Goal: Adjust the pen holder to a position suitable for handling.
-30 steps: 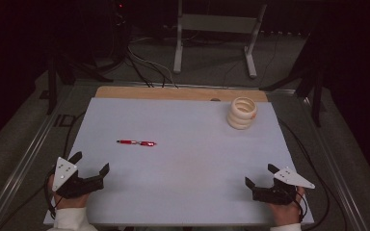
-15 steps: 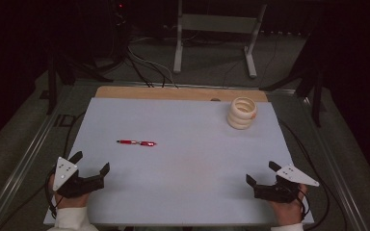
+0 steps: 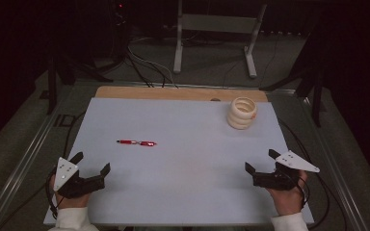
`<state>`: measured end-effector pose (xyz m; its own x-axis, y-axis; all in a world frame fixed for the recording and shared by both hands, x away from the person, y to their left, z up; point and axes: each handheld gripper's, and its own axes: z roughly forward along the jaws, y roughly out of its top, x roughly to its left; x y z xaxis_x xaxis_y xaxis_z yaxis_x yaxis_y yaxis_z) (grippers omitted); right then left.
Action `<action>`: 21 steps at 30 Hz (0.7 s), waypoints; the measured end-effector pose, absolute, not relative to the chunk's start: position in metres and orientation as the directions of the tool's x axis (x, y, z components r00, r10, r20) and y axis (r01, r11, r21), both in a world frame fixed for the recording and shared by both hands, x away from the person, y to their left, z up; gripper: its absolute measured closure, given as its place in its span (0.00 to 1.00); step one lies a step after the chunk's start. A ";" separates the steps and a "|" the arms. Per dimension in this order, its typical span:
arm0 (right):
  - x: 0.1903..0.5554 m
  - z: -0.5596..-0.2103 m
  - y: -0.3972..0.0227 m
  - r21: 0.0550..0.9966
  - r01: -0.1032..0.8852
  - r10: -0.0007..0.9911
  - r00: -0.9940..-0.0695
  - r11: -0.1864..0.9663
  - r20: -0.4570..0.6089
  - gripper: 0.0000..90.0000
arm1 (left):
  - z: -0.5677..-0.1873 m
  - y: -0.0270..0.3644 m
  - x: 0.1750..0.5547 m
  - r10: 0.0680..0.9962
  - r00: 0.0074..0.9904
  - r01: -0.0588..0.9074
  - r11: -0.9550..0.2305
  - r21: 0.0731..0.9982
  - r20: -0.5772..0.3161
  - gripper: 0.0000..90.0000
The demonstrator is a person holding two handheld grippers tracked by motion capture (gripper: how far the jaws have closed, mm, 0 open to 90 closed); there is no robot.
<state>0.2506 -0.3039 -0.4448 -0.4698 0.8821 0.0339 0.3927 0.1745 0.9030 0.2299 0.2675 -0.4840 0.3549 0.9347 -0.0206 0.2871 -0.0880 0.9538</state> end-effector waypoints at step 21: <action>0.287 -0.428 -0.299 0.894 0.424 0.901 -0.431 0.143 0.060 0.00 | -0.490 0.268 0.231 0.941 0.338 0.298 -0.083 0.951 -0.024 0.00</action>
<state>0.2874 -0.2994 -0.4280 -0.4306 0.9005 0.0604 0.4240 0.1428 0.8943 0.2307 0.2677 -0.4904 0.3382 0.9408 -0.0236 0.2983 -0.0833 0.9508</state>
